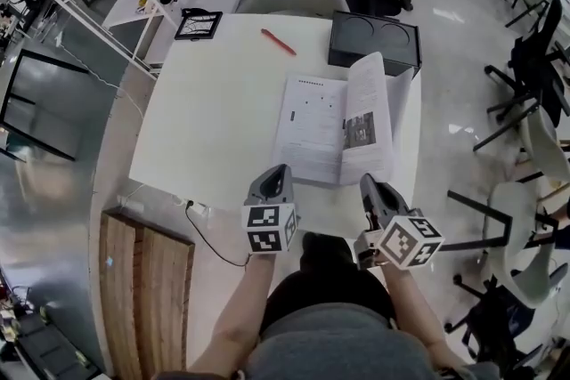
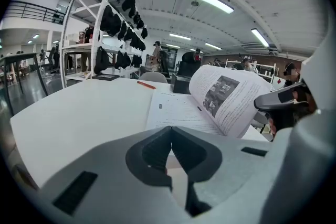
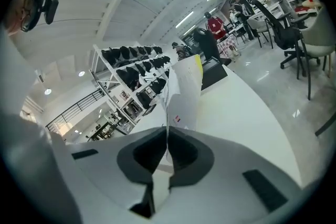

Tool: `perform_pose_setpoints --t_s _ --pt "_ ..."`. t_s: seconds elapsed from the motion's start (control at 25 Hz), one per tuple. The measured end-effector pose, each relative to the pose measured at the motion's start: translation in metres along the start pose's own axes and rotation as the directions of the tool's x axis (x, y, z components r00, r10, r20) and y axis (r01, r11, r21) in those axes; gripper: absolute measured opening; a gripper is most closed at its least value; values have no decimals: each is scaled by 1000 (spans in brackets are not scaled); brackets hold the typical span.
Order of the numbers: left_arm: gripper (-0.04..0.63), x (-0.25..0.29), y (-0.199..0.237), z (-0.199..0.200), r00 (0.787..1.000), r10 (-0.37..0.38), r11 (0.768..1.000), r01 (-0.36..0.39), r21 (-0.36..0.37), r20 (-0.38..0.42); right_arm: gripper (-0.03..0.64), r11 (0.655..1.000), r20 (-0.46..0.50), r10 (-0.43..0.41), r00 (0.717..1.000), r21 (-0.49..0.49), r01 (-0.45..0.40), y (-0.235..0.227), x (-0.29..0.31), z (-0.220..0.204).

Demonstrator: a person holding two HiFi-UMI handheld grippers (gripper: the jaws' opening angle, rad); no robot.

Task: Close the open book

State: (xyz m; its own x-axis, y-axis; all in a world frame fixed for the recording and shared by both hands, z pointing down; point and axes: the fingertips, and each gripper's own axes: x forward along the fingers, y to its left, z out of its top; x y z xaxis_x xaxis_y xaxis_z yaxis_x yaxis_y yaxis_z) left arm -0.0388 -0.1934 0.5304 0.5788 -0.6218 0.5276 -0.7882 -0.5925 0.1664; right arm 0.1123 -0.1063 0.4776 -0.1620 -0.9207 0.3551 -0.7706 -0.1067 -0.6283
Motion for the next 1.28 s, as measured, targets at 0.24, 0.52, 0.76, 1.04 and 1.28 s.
perform_pose_setpoints --t_s 0.24,0.52,0.76,1.04,1.28 --pt "6 -8 8 -2 1000 29 999 -29 -22 6 11 996 -46 45 998 -80 -49 18 12 -5" --pt "6 -16 20 -5 998 68 996 -67 -64 15 11 981 -104 96 990 -159 -112 36 27 -14" --pt "6 -21 29 -10 995 101 991 -99 -94 14 11 971 -169 120 978 -187 -151 44 41 -29" --pt "6 -26 37 -15 992 125 985 -124 -117 6 9 970 -241 110 964 -187 -158 43 56 -42" --pt "6 -25 41 -17 990 139 982 -137 -127 3 9 962 -314 97 944 -213 -169 44 70 -56"
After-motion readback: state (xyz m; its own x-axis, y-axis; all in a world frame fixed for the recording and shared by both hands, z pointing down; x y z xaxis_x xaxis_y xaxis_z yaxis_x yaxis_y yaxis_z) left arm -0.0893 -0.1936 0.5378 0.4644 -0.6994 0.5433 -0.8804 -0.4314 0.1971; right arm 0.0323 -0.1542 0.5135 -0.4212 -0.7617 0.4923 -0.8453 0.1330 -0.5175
